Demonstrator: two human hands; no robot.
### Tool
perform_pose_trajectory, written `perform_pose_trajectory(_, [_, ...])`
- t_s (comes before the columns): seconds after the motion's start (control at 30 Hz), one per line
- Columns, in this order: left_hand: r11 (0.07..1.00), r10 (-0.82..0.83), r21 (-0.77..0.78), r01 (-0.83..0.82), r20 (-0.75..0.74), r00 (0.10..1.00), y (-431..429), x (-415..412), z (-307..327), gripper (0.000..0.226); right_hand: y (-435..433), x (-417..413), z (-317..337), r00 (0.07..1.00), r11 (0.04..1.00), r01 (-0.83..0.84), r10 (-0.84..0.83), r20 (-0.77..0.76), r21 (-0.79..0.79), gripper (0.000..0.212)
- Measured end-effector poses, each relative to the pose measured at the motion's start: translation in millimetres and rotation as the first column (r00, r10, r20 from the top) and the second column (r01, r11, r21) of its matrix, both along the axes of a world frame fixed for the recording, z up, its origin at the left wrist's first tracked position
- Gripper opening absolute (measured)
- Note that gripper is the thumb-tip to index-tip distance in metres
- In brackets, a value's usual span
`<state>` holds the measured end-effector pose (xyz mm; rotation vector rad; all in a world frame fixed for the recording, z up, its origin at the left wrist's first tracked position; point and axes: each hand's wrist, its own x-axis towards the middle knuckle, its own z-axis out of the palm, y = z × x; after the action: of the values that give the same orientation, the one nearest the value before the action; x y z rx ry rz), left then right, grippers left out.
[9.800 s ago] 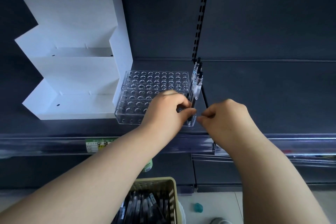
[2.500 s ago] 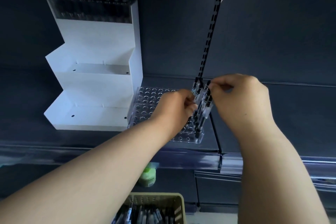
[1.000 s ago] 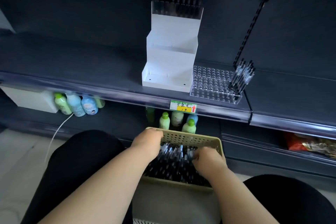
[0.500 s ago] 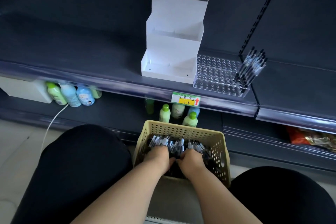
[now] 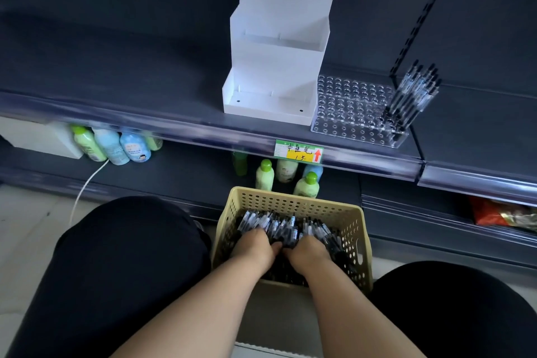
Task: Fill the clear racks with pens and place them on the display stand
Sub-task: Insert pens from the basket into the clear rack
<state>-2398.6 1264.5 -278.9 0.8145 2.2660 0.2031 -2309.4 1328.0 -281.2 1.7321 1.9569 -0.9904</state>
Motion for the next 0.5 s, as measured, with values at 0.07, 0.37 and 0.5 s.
perform_pose_trajectory(0.07, [1.0,0.027,-0.015,-0.027,0.051,0.998,1,-3,1,0.044,1,1,0,1.0,1.0,-0.005,0.005,-0.007,-0.021,0.05])
perform_pose_trajectory(0.37, [0.957,0.221,0.115,-0.268,0.315,0.923,-12,-5,15,0.028,2,9,17,0.986,0.996,0.069,-0.077,-0.148,-0.056,0.021])
perform_pose_trajectory(0.5, [0.936,0.205,0.204,-0.288,0.352,0.913,-23,-7,25,0.026,0,15,32,0.979,0.999,0.0,0.006,-0.206,0.032,0.016])
